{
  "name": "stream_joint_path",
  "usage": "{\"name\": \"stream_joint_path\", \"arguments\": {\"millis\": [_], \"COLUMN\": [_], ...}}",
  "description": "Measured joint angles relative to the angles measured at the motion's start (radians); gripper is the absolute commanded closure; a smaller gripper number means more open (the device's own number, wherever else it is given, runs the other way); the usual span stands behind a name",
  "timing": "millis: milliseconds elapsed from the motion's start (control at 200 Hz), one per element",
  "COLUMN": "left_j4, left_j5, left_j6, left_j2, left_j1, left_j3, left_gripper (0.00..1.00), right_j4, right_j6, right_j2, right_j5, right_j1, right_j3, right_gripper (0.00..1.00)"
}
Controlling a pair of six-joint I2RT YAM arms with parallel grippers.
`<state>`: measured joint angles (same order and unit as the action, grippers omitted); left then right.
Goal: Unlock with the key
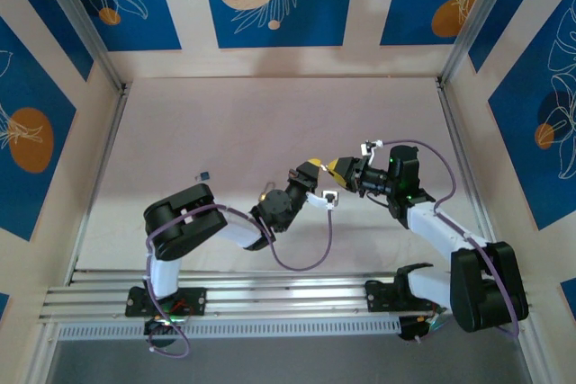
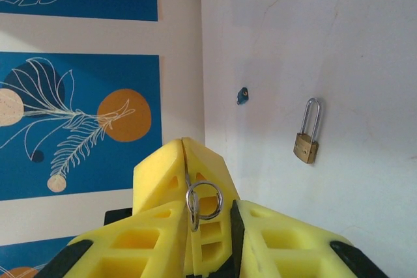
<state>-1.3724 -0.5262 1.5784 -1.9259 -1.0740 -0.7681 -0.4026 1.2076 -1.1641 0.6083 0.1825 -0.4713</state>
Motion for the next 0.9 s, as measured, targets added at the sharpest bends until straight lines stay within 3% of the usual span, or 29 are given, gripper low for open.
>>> {"name": "stream_joint_path", "arguments": {"millis": [450,900], "left_j4": [0.002,-0.001], "left_j5": [-0.007,-0.018], "left_j6": [0.002,0.002], "left_j2": [-0.009,-0.023], "left_j1": [-0.002,-0.005], "left_j3": [-0.003,-0.011], "left_gripper": [1.00,1.00], "right_j4": [-0.038,-0.058], "right_j6": [0.022,0.035], "right_j2": [-0.031,-0.072], "right_j5": [0.001,0.000], "right_j1": [0.006,0.021], "right_j3": [-0.003,-0.025], "right_gripper": [0.75,0.89]}}
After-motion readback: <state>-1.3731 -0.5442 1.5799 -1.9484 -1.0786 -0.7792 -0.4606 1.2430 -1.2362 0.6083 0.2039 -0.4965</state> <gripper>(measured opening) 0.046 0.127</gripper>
